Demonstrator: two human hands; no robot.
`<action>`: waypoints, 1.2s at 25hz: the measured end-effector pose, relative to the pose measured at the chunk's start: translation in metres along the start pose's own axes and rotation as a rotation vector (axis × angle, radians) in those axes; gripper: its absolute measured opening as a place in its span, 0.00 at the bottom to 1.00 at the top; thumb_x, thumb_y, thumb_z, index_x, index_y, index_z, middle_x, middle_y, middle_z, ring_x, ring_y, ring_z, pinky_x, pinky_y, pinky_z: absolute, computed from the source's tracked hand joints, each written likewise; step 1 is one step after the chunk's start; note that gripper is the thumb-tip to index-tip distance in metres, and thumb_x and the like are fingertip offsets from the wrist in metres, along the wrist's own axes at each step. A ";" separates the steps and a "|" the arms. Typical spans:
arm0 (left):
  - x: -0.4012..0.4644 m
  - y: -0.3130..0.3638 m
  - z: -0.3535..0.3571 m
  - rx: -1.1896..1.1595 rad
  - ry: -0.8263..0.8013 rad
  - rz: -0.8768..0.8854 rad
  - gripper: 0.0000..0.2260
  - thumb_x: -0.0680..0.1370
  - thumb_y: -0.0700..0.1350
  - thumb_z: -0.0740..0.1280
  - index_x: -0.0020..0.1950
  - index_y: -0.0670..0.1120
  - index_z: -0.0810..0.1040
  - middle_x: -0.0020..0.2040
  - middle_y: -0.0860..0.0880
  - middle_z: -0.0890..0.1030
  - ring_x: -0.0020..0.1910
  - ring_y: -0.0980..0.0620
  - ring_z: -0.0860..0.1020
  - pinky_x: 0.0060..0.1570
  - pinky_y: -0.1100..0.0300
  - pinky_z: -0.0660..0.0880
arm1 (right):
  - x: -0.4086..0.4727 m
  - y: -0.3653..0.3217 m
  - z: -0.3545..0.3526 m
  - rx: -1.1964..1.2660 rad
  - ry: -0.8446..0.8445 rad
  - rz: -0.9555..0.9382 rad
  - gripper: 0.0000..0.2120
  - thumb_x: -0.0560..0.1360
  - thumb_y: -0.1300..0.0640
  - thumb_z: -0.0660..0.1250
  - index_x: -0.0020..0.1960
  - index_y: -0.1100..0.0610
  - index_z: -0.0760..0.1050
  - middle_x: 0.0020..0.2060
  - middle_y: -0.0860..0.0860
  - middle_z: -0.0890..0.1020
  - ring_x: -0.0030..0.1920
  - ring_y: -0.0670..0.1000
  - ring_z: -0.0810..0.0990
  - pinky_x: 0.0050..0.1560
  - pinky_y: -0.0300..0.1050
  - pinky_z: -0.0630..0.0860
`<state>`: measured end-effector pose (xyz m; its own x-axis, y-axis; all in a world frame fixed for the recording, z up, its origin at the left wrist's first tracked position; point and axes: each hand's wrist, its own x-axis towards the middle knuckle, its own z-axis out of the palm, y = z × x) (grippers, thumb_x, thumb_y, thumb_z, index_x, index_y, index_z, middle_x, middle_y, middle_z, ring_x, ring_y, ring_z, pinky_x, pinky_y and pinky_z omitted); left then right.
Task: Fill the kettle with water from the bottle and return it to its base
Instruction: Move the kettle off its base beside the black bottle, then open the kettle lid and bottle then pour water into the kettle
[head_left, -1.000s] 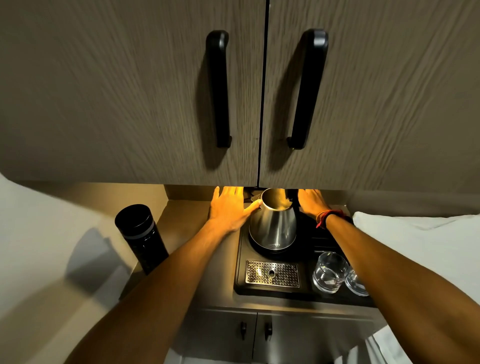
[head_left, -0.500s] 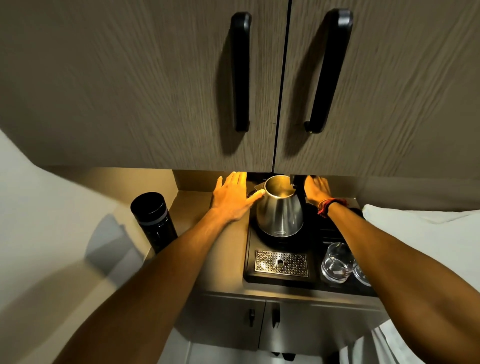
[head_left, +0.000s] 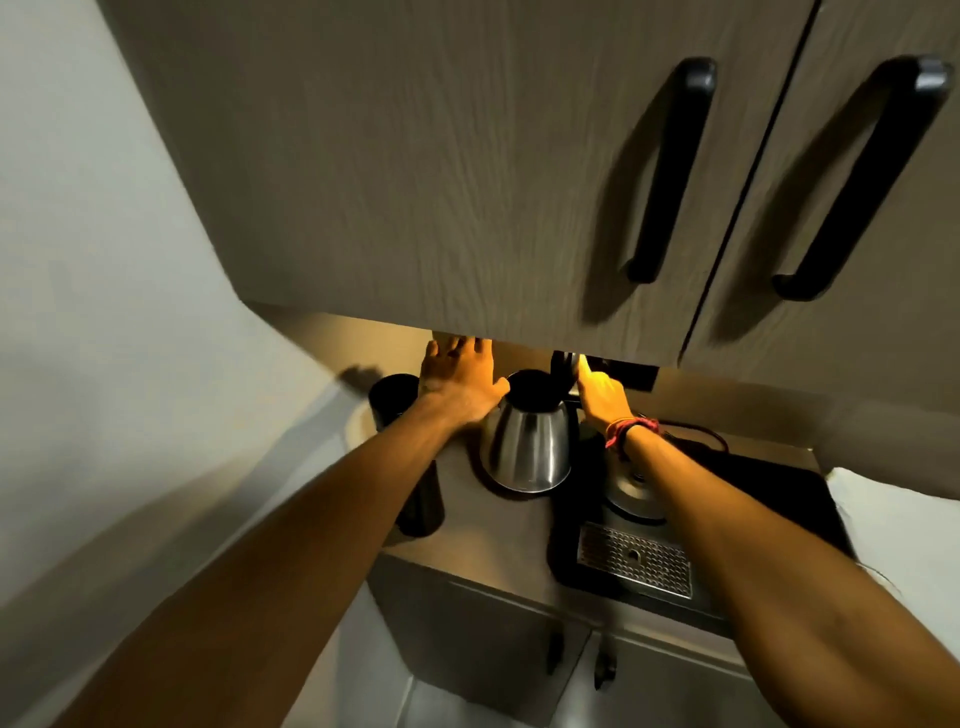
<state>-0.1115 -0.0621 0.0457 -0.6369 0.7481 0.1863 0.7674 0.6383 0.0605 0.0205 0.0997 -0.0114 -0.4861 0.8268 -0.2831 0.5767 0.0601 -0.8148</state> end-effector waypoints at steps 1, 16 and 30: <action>0.000 -0.011 -0.003 0.026 -0.037 -0.025 0.32 0.77 0.60 0.65 0.75 0.46 0.64 0.73 0.44 0.71 0.71 0.42 0.69 0.72 0.42 0.60 | 0.002 -0.009 0.013 -0.042 0.017 -0.099 0.23 0.81 0.64 0.54 0.75 0.66 0.57 0.60 0.69 0.77 0.60 0.67 0.77 0.60 0.58 0.72; -0.037 -0.104 -0.014 -0.051 -0.166 0.053 0.32 0.67 0.66 0.61 0.66 0.52 0.68 0.66 0.49 0.73 0.63 0.45 0.73 0.54 0.49 0.75 | 0.009 -0.014 0.080 -0.385 -0.094 -0.432 0.25 0.81 0.44 0.49 0.59 0.63 0.73 0.59 0.64 0.75 0.63 0.65 0.72 0.65 0.63 0.69; -0.044 -0.109 -0.024 0.222 0.012 0.133 0.40 0.67 0.78 0.54 0.66 0.50 0.69 0.62 0.48 0.76 0.57 0.44 0.78 0.47 0.49 0.75 | 0.017 -0.005 0.081 -0.614 -0.192 -0.470 0.28 0.83 0.50 0.49 0.80 0.59 0.48 0.80 0.59 0.46 0.79 0.64 0.41 0.76 0.65 0.46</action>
<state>-0.1654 -0.1687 0.0546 -0.5298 0.8265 0.1903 0.8083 0.5600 -0.1817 -0.0436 0.0682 -0.0528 -0.8408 0.5308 -0.1066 0.5147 0.7226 -0.4615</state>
